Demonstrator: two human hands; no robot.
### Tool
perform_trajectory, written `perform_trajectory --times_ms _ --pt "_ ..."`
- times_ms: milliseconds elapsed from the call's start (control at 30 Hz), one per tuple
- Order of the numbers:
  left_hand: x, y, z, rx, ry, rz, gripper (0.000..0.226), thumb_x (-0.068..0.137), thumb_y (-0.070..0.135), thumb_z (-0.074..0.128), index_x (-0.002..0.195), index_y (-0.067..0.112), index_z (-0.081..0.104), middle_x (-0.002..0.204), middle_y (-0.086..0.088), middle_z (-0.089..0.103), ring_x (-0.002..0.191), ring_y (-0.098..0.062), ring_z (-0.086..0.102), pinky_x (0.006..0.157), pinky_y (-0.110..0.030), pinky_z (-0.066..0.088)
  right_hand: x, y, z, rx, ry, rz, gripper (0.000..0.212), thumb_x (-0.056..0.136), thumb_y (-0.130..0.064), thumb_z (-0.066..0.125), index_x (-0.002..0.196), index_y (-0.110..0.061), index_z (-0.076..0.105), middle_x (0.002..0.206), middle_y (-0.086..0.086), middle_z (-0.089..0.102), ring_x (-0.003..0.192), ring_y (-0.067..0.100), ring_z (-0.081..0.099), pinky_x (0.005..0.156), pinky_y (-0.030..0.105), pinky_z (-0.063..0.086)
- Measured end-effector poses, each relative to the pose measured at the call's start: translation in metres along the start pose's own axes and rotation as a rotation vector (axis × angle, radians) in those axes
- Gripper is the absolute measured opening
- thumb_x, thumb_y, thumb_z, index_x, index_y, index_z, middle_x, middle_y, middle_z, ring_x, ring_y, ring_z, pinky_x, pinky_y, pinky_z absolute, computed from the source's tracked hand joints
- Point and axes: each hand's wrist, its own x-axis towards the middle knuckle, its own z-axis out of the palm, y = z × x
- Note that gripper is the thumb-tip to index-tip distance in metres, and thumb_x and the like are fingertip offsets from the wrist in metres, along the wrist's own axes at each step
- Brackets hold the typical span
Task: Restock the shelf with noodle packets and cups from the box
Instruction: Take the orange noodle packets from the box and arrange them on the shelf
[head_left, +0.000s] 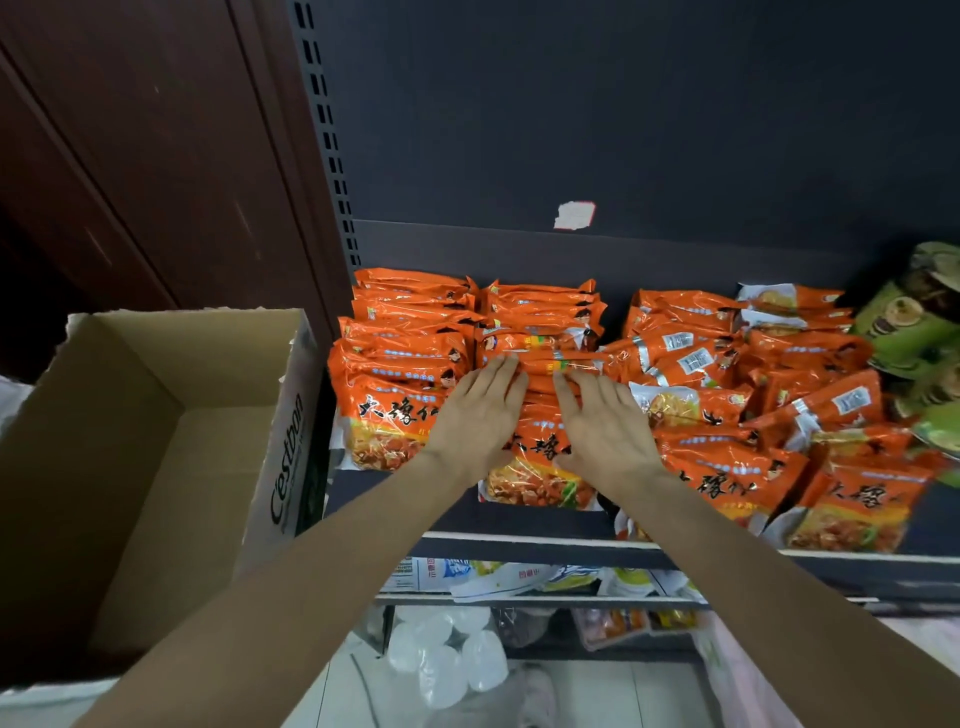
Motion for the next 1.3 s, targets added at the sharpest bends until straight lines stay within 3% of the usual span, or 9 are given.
perform_trajectory --times_ms 233,400,500,667,800,900,1000,1133,1300 --pt "0.006 0.0 -0.002 -0.029 0.009 -0.043 0.095 0.083 0.042 0.066 0.149 0.006 0.006 0.157 -0.015 0.007 0.146 -0.027 0.006 0.118 -0.038 0.007 0.015 0.0 -0.006 0.024 -0.028 0.014 0.103 0.075 -0.047 0.072 0.147 -0.005 0.012 0.146 0.016 0.024 0.135 0.03 0.027 0.114 0.038 0.021" --pt "-0.001 -0.009 -0.009 -0.211 0.015 -0.023 0.095 0.082 0.051 0.059 0.15 0.011 0.006 0.158 -0.008 0.008 0.146 -0.021 0.003 0.118 -0.034 0.001 0.008 0.005 -0.007 0.172 -0.077 0.031 0.112 0.073 -0.047 0.074 0.15 -0.012 0.0 0.15 0.013 0.012 0.139 0.027 0.018 0.115 0.036 0.02" --pt "0.002 -0.017 -0.023 -0.368 0.11 -0.054 0.07 0.092 0.039 0.048 0.149 0.013 0.018 0.154 -0.005 0.023 0.143 -0.019 0.016 0.117 -0.03 0.01 0.006 0.018 -0.016 0.371 -0.112 0.036 0.115 0.072 -0.054 0.072 0.15 -0.019 -0.006 0.151 0.007 0.006 0.14 0.024 0.012 0.114 0.036 0.023" --pt "0.036 -0.036 -0.036 -0.492 0.164 -0.154 0.039 0.098 0.014 0.04 0.137 0.01 0.044 0.136 -0.006 0.047 0.128 -0.023 0.041 0.105 -0.035 0.038 0.033 0.061 -0.029 0.713 -0.03 0.179 0.074 0.09 -0.039 0.058 0.149 -0.016 0.019 0.145 0.007 0.028 0.137 0.024 0.025 0.11 0.035 0.029" --pt "0.07 -0.044 -0.035 -0.375 0.051 -0.186 0.036 0.098 0.014 0.043 0.132 0.014 0.052 0.133 -0.007 0.049 0.124 -0.026 0.044 0.103 -0.038 0.04 0.071 0.088 -0.025 0.776 -0.06 0.23 0.04 0.09 -0.023 0.059 0.127 -0.01 0.05 0.118 0.016 0.057 0.113 0.033 0.053 0.089 0.032 0.042" --pt "0.086 -0.047 -0.037 -0.299 -0.054 -0.208 0.035 0.095 0.018 0.05 0.13 0.019 0.054 0.132 -0.006 0.051 0.122 -0.025 0.046 0.103 -0.036 0.039 0.09 0.094 -0.023 0.736 -0.147 0.215 0.041 0.095 -0.019 0.054 0.132 -0.004 0.045 0.121 0.019 0.059 0.103 0.029 0.06 0.085 0.035 0.047" --pt "0.091 -0.05 -0.037 -0.303 -0.059 -0.229 0.033 0.093 0.015 0.054 0.126 0.022 0.058 0.128 -0.004 0.054 0.116 -0.025 0.054 0.098 -0.034 0.045 0.105 0.095 -0.017 0.747 -0.152 0.204 0.036 0.097 -0.013 0.048 0.131 -0.002 0.048 0.115 0.016 0.064 0.069 0.017 0.058 0.059 0.027 0.045" --pt "0.094 -0.051 -0.032 -0.339 -0.09 -0.183 0.03 0.093 0.013 0.054 0.12 0.023 0.063 0.128 0.0 0.058 0.117 -0.018 0.055 0.103 -0.031 0.04 0.115 0.093 -0.009 0.808 -0.11 0.211 0.03 0.095 -0.006 0.049 0.124 0.002 0.053 0.118 0.018 0.063 0.103 0.029 0.062 0.088 0.038 0.05" --pt "0.094 -0.049 -0.028 -0.33 -0.114 -0.073 0.032 0.094 0.012 0.05 0.121 0.023 0.064 0.123 0.002 0.062 0.116 -0.015 0.055 0.104 -0.032 0.037 0.12 0.095 -0.01 0.83 -0.124 0.178 0.032 0.095 -0.006 0.049 0.127 -0.003 0.053 0.124 0.015 0.06 0.115 0.028 0.057 0.094 0.037 0.046"
